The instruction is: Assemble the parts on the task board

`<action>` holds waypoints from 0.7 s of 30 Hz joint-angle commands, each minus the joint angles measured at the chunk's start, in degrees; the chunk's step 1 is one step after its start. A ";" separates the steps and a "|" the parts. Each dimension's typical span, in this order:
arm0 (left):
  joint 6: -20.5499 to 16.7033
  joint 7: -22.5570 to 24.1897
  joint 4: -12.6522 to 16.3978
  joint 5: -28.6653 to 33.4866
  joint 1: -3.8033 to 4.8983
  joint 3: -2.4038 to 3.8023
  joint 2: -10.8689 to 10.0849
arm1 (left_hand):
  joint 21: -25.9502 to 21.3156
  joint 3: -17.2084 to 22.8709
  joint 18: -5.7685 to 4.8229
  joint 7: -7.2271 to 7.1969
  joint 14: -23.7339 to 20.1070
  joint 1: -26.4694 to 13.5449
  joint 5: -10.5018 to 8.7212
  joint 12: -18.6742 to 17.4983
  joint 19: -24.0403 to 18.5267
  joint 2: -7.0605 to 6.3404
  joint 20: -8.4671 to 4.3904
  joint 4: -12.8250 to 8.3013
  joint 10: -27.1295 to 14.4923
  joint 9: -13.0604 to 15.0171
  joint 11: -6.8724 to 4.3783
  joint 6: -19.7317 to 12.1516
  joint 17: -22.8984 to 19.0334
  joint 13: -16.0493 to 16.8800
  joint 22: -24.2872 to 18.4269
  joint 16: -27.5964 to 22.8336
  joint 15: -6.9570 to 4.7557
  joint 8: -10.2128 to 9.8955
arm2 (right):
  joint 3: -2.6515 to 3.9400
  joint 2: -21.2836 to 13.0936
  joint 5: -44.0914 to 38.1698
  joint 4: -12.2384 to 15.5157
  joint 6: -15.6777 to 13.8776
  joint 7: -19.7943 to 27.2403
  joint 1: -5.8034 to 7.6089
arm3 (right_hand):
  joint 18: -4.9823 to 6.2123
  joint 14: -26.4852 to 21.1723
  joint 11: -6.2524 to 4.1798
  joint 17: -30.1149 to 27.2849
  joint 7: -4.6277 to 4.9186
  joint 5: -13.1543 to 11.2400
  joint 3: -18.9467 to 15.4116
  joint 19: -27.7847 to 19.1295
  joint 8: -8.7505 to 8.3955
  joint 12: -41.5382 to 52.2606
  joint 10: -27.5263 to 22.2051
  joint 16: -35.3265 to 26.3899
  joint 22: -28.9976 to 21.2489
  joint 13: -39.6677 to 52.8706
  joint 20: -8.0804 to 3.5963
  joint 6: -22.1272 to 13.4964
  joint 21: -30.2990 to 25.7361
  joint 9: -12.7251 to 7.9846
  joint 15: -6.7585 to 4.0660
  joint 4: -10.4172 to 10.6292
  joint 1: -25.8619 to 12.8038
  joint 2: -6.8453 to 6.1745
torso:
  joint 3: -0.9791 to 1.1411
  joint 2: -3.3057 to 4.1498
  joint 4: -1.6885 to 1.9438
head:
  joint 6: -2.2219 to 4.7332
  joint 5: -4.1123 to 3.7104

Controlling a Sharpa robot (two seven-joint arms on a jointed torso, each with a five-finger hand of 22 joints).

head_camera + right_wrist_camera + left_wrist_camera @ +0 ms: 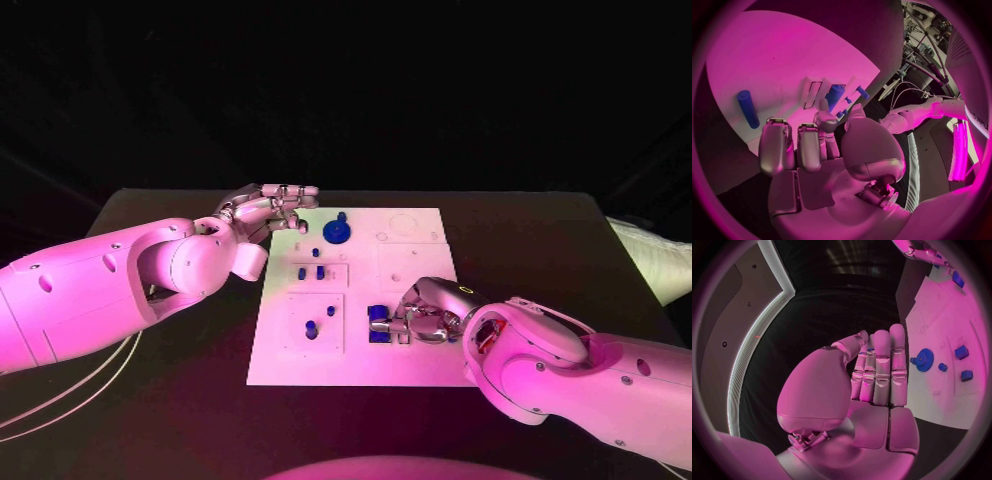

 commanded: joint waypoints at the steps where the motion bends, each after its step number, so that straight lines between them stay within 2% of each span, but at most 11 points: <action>1: 1.16 0.16 0.10 -0.19 0.01 0.03 0.07 | -0.14 -0.37 1.13 0.01 -0.21 -0.02 0.21 0.18 -0.18 0.51 0.04 -0.12 -0.35 -0.05 0.11 -0.33 -0.05 0.05 -0.05 -0.24 0.02 -0.05 | 0.01 0.05 -2.59 0.21 1.63 -0.33 -0.04 | -0.88 3.48 0.11 0.32 0.03 1.22 0.44 0.03 -0.14 -0.42 0.28 -0.16 0.05 0.33 -0.16 -0.20 -0.20 0.22 -0.13 -1.04 3.14 -0.11 | -0.01 -0.01 0.02 | -0.05 -0.09; 3: 1.18 0.16 0.08 -0.19 0.00 0.03 0.09 | -0.14 -0.37 1.13 0.01 -0.21 -0.02 0.21 0.18 -0.18 0.51 0.04 -0.12 -0.35 -0.05 0.11 -0.33 -0.05 0.05 -0.05 -0.24 0.02 -0.05 | 0.01 0.13 -3.04 0.19 2.09 -0.43 -0.05 | -0.91 3.53 0.04 0.50 -0.04 2.93 1.46 0.10 -0.07 -0.32 0.52 -0.04 0.24 0.86 -0.21 -0.17 -0.12 0.50 -0.19 -3.07 7.69 -0.05 | -0.01 0.01 0.00 | -0.10 -0.08; 6: 1.20 0.14 0.07 -0.19 0.00 0.03 0.10 | -0.14 -0.37 1.13 0.01 -0.21 -0.02 0.21 0.18 -0.18 0.51 0.04 -0.12 -0.35 -0.05 0.11 -0.33 -0.05 0.05 -0.05 -0.24 0.02 -0.05 | 0.01 0.26 -3.82 0.04 2.40 -0.71 -0.05 | -0.96 3.57 -0.13 0.71 -0.16 2.86 3.02 0.21 0.05 -0.13 0.81 0.09 0.51 1.43 -0.29 -0.08 0.02 0.76 -0.31 -5.74 12.76 0.63 | -0.03 0.03 0.00 | -0.18 -0.12; 8: 1.21 0.13 0.06 -0.19 0.00 0.03 0.11 | -0.15 -0.38 1.13 0.01 -0.21 -0.02 0.21 0.18 -0.18 0.51 0.04 -0.12 -0.35 -0.05 0.11 -0.33 -0.05 0.06 -0.06 -0.24 0.02 -0.05 | 0.01 0.36 -4.41 -0.11 2.56 -0.85 -0.05 | -0.98 3.58 -0.22 0.83 -0.21 -0.09 4.31 0.27 0.13 -0.06 0.97 0.17 0.64 1.75 -0.41 0.03 0.08 0.92 -0.44 -7.49 15.76 1.32 | -0.04 0.01 0.00 | -0.17 -0.11; 12: 1.20 0.11 0.04 -0.19 -0.01 0.03 0.13 | -0.18 -0.41 1.13 0.02 -0.23 -0.04 0.21 0.21 -0.18 0.52 0.05 -0.12 -0.40 -0.07 0.12 -0.35 -0.08 0.06 -0.08 -0.24 0.02 -0.05 | 0.01 0.51 -5.55 -0.45 2.78 -1.08 -0.05 | -1.00 3.60 -0.29 0.95 -0.30 -1.39 5.14 0.30 0.14 -0.01 1.14 0.24 0.71 2.11 -0.45 0.03 0.10 1.06 -0.45 -8.84 17.66 1.43 | -0.07 -0.01 0.04 | -0.21 -0.19; 21: 1.20 0.08 0.03 -0.19 -0.01 0.02 0.16 | -0.18 -0.41 1.13 0.02 -0.23 -0.04 0.21 0.21 -0.18 0.52 0.05 -0.12 -0.40 -0.07 0.12 -0.35 -0.08 0.06 -0.08 -0.24 0.02 -0.05 | 0.01 0.75 -7.19 -1.47 2.74 -1.45 -0.05 | -1.03 3.65 -0.42 1.24 -0.46 -1.14 5.94 0.35 0.25 0.64 1.68 0.43 0.83 2.93 -0.50 0.30 0.16 1.21 -0.52 -9.30 18.34 2.22 | -0.09 -0.05 0.07 | -0.18 -0.34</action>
